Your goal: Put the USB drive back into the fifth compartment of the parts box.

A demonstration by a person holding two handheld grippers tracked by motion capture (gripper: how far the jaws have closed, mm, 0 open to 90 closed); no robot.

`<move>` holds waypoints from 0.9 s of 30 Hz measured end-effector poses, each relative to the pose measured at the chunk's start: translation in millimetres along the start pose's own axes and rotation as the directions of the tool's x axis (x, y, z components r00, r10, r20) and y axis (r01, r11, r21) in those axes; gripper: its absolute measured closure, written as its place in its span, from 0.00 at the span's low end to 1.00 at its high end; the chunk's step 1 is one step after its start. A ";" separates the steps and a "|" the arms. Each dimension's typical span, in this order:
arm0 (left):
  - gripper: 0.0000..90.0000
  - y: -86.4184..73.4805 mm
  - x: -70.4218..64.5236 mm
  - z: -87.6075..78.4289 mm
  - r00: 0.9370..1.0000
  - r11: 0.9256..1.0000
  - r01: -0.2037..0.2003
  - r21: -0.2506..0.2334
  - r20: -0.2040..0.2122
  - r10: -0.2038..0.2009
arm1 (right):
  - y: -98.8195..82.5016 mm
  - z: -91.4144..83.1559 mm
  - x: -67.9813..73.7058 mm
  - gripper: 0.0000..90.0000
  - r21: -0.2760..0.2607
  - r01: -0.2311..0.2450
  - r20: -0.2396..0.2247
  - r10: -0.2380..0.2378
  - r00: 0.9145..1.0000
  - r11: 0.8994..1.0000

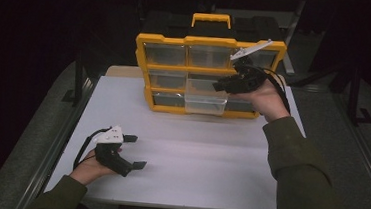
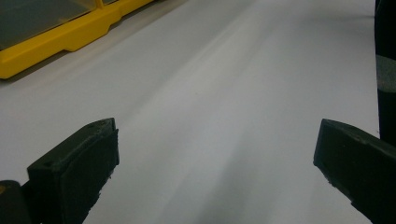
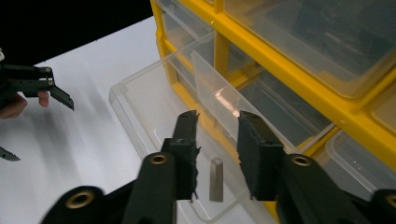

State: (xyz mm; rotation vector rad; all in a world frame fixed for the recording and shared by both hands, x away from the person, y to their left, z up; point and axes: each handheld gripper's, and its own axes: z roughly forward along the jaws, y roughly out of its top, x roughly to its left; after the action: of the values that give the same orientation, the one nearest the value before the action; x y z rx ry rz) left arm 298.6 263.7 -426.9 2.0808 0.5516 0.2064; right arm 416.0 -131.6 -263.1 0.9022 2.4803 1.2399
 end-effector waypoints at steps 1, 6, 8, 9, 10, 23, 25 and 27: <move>0.00 0.0 -0.1 0.0 1.000 1.000 0.000 -0.001 0.000 0.000 | -0.8 -1.7 -0.3 0.68 -0.009 -0.004 0.003 0.004 1.000 1.000; 0.00 0.3 -0.9 -0.2 1.000 1.000 -0.001 0.000 -0.002 0.001 | -8.8 -12.5 -1.2 0.55 -0.031 -0.023 0.003 0.023 1.000 0.999; 0.00 0.5 -1.2 0.0 1.000 1.000 -0.002 0.002 -0.004 0.002 | -13.3 -17.5 0.3 0.48 -0.041 -0.022 0.009 0.022 1.000 0.999; 0.00 0.7 -1.3 0.1 1.000 1.000 -0.002 0.002 -0.003 0.002 | -15.9 -19.9 1.2 0.45 -0.038 -0.025 0.006 0.025 1.000 0.999; 0.00 0.9 -1.4 0.4 1.000 1.000 -0.002 0.001 -0.003 0.002 | -18.6 -21.7 2.0 0.42 -0.040 -0.024 0.004 0.024 1.000 0.999; 0.00 1.2 -2.1 1.5 1.000 1.000 -0.002 0.006 0.000 0.002 | -54.3 -30.3 9.8 0.22 -0.052 -0.041 0.020 0.042 0.999 0.998; 0.00 1.1 -2.4 1.5 1.000 1.000 -0.005 0.008 0.000 0.005 | -59.3 -28.7 11.1 0.20 -0.050 -0.046 0.023 0.047 0.999 0.998; 0.00 1.2 -2.3 1.4 1.000 1.000 -0.003 0.007 0.001 0.003 | -63.6 -27.3 11.9 0.19 -0.056 -0.049 0.026 0.051 0.998 0.997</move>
State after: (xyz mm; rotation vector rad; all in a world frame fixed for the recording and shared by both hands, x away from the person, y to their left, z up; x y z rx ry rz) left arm 297.4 261.0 -426.5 2.0887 0.5494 0.2060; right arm 367.4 -170.8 -295.3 0.9661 2.4036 1.2966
